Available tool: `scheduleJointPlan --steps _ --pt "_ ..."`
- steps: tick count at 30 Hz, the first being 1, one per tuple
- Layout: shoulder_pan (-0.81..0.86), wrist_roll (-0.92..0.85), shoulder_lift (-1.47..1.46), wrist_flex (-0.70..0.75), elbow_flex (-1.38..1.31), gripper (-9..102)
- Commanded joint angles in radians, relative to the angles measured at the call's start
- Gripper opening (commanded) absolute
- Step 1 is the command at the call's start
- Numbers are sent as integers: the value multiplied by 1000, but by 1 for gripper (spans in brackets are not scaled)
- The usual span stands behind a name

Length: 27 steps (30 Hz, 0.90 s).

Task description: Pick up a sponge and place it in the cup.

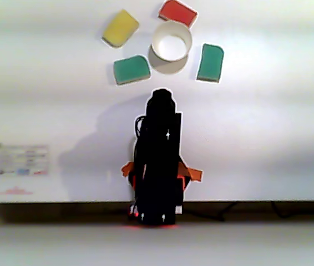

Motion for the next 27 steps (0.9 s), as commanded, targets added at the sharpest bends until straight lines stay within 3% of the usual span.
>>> scheduleJointPlan --steps 1,14,27 --pt "5 -6 -3 80 3 2" --pt "28 -6 -103 121 -167 2" --pt "69 37 -584 63 -560 2"
